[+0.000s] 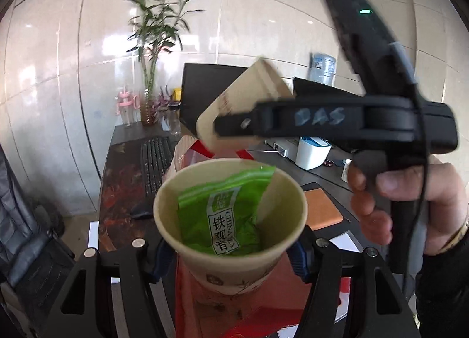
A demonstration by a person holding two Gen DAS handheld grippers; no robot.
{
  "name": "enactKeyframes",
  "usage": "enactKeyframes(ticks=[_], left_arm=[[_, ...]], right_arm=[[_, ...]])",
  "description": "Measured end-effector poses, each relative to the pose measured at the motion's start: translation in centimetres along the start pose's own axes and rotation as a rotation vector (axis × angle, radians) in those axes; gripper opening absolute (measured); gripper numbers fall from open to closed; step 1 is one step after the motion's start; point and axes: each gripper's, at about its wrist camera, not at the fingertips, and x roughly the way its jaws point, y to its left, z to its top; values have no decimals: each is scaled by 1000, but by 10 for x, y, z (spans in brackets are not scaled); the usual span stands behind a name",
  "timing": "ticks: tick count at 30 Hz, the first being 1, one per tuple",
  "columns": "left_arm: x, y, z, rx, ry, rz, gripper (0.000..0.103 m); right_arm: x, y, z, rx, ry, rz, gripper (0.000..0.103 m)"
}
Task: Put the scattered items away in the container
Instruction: 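Lower the packet cup into the red bag with left tool while right tool lowers tan cup, then open the left tool on the packet cup while the right tool releases the tan cup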
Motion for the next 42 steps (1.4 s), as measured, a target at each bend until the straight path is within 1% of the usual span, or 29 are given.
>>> enactKeyframes(ticks=[1,3,5,7,9,15,21,30,34,38,39,41,42], left_arm=[[0,-2,0,13,0,9,76],[0,-3,-1,30,3,26,91],[-1,1,-3,1,12,2,97],[2,7,-6,-45,37,-15,97],[5,12,-8,-63,52,4,97],[5,13,-16,-51,57,3,97],[3,12,-20,-43,56,10,97],[-1,10,-22,-54,54,3,97],[-5,8,-22,-42,51,11,97],[-8,6,-21,-32,52,13,99],[-8,5,-22,-32,52,19,100],[-12,5,-23,-30,46,34,101],[-13,5,-24,-29,43,39,101]], right_arm=[[3,1,-1,-10,11,-8,65],[8,1,-4,-20,31,-15,65],[9,1,-7,-26,35,-23,65],[10,1,-8,-26,42,-19,65],[10,2,-9,-32,46,-17,65],[11,9,-12,-78,71,-42,66],[8,12,-15,-85,67,-37,77],[5,17,-16,-90,70,-38,77],[5,21,-17,-107,83,-28,79],[2,25,-19,-118,79,-43,79],[1,26,-20,-117,77,-42,80],[-1,28,-21,-120,75,-31,87],[-2,29,-22,-122,74,-28,87]])
